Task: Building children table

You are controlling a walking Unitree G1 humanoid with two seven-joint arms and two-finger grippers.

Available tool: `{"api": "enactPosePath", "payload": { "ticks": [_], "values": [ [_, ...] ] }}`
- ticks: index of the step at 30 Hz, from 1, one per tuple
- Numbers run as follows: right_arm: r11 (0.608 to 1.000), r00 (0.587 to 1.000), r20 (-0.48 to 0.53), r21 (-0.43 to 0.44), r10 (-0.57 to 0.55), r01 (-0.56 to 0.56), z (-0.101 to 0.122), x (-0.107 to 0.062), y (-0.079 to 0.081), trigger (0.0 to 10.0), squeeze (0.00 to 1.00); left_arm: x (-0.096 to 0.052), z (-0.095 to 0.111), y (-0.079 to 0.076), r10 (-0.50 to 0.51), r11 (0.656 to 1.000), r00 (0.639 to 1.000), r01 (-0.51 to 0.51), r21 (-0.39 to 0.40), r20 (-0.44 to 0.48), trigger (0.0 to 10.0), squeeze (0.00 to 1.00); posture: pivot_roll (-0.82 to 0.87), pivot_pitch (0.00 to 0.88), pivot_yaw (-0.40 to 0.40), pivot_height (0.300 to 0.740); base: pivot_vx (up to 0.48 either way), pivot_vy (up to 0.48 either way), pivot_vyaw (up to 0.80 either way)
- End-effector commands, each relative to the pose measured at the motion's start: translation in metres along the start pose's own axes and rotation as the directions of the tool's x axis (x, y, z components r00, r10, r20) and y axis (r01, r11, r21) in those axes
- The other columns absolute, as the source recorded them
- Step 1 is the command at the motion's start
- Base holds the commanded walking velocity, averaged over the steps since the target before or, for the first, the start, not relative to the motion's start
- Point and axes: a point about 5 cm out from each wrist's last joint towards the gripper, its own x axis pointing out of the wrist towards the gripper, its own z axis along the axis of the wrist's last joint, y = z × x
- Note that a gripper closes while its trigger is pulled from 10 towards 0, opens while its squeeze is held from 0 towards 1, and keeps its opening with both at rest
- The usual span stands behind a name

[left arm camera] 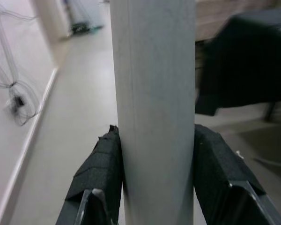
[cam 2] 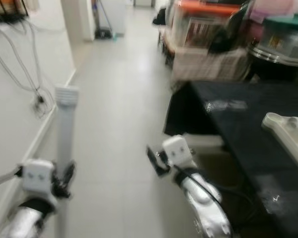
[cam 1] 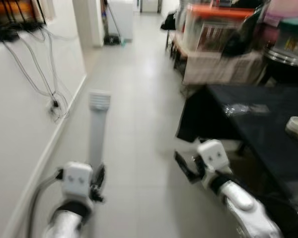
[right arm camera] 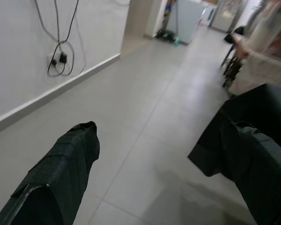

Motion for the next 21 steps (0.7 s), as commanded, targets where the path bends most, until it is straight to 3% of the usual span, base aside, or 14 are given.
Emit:
{"api": "enactPosePath", "payload": {
  "ticks": [1,11,12,13,17,21],
  "values": [
    [1.000,1.000,0.019,-0.005,-0.006,0.006,0.005,0.001,0.000,10.0,0.00,0.002,0.004,0.001,-0.009,1.000,1.000,0.008,0.012,0.026,10.0,0.00,0.09,0.000,-0.061,0.740,0.000,0.000,0.00],
    [0.999,0.998,0.053,0.006,-0.034,0.034,0.010,0.005,-0.004,10.0,0.00,0.007,0.006,0.000,-0.019,0.999,0.999,0.017,0.043,0.027,10.0,0.00,0.08,0.000,-0.056,0.740,0.000,-0.465,0.00],
    [0.999,0.995,0.089,0.014,-0.048,0.047,0.015,0.006,-0.005,10.0,0.00,0.007,0.006,0.000,-0.019,0.999,0.999,0.018,0.046,0.031,10.0,0.00,0.08,0.000,-0.056,0.740,0.000,-0.465,0.00],
    [0.996,0.976,0.204,0.059,-0.078,0.068,0.034,0.007,-0.010,10.0,0.00,0.008,0.008,0.001,-0.016,0.998,0.999,0.013,0.057,0.045,10.0,0.00,0.09,0.000,-0.051,0.740,0.000,-0.465,0.00],
    [0.992,0.949,0.300,0.106,-0.097,0.068,0.052,0.008,-0.012,10.0,0.00,0.010,0.012,0.004,-0.003,0.998,0.997,-0.001,0.062,0.071,10.0,0.00,0.09,0.000,-0.052,0.740,0.000,-0.465,0.00],
    [0.992,0.943,0.321,0.111,-0.085,0.052,0.055,0.010,-0.010,10.0,0.00,0.012,0.017,0.005,-0.003,0.998,0.996,-0.004,0.070,0.093,10.0,0.00,0.09,0.000,-0.056,0.740,0.000,-0.463,0.00]
  ]
}}
